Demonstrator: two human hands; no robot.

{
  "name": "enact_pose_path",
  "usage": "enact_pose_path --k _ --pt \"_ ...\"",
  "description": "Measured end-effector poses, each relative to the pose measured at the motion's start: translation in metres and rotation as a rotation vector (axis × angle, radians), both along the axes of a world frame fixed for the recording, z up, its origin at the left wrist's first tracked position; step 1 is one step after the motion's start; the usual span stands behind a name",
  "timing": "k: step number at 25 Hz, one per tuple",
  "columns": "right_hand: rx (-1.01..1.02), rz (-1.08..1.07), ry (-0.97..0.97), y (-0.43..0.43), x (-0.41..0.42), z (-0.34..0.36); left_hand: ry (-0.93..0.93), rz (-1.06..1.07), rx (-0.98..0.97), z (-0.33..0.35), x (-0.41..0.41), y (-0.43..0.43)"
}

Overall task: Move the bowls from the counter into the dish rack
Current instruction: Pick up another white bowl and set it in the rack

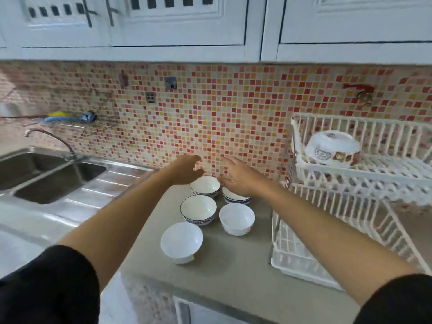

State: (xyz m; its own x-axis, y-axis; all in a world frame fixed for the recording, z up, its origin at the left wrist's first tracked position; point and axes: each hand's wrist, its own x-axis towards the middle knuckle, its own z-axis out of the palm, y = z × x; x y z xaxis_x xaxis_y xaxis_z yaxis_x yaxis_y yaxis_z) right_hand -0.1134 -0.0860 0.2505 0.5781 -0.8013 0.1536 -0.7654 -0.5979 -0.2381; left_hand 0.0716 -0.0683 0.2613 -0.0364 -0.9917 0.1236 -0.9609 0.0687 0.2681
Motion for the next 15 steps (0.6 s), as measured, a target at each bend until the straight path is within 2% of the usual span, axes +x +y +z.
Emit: enact_pose_path --k 3,8,15 --pt "0.205 -0.043 -0.017 0.01 0.038 -0.065 -0.033 0.103 0.112 -0.069 0.043 0.017" --pt "0.4 -0.189 -0.076 0.002 0.072 -0.157 0.047 0.232 0.32 -0.17 0.075 0.026" --pt "0.679 -0.372 -0.132 -0.012 0.107 -0.251 0.185 0.412 0.446 -0.253 0.093 0.029"
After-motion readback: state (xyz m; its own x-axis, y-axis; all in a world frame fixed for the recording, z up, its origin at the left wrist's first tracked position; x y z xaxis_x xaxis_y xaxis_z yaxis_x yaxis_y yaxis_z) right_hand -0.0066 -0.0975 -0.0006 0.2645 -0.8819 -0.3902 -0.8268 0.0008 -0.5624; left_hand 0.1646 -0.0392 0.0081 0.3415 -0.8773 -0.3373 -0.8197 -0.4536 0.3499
